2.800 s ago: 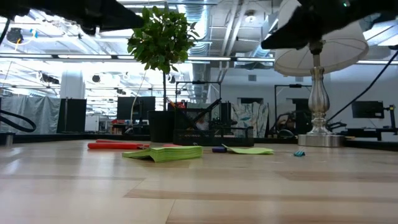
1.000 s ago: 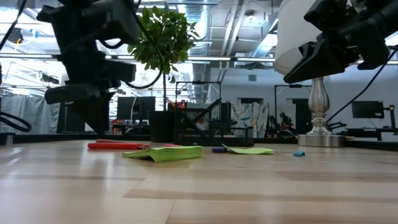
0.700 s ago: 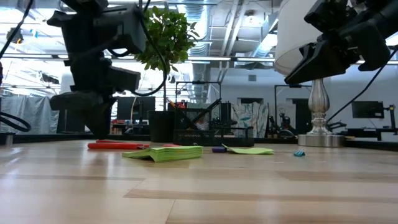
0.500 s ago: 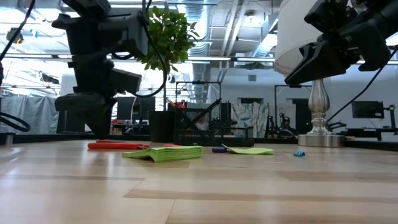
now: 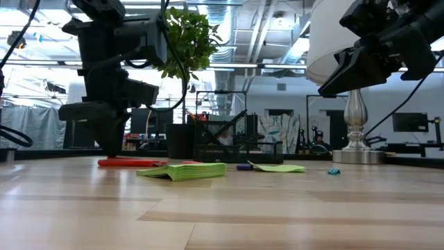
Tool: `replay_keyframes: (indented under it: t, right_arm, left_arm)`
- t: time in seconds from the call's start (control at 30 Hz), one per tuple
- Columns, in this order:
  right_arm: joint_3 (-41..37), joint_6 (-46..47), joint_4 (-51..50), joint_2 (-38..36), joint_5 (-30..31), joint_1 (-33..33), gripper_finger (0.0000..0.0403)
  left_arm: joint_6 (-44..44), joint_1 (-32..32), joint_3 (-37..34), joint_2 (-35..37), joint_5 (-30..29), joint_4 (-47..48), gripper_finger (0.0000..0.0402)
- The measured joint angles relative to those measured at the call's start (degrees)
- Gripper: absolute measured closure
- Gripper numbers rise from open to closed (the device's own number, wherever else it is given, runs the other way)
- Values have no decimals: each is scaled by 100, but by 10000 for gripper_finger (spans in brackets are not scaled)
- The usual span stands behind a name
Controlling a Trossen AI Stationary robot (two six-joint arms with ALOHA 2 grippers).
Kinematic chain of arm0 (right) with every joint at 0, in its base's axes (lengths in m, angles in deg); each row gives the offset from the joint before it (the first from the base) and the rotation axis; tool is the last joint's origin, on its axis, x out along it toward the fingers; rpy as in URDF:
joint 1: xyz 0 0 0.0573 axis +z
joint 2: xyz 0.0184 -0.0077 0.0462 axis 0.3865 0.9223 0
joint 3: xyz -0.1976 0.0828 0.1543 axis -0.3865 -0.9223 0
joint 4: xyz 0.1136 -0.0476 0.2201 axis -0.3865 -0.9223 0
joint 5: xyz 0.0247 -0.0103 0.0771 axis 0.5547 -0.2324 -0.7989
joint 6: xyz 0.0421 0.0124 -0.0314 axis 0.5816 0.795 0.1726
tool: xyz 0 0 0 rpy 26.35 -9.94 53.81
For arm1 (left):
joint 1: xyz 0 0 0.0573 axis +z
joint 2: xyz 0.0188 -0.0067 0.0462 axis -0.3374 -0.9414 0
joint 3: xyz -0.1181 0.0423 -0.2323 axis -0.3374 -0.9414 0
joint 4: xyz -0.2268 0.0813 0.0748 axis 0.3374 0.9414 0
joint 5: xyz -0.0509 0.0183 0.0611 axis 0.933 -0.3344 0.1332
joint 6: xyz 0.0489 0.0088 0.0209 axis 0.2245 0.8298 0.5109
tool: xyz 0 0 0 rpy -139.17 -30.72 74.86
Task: Pick and place office supplies into organizer
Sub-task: Put the red scissors into the desk organizer
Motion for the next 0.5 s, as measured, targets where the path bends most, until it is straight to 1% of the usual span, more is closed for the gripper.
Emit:
replay_keyframes:
  t: [0.5]
  right_arm:
    - [0,0,0,0,0,0,336]
  left_arm:
    - [268,214,-44,2,-32,-153,283]
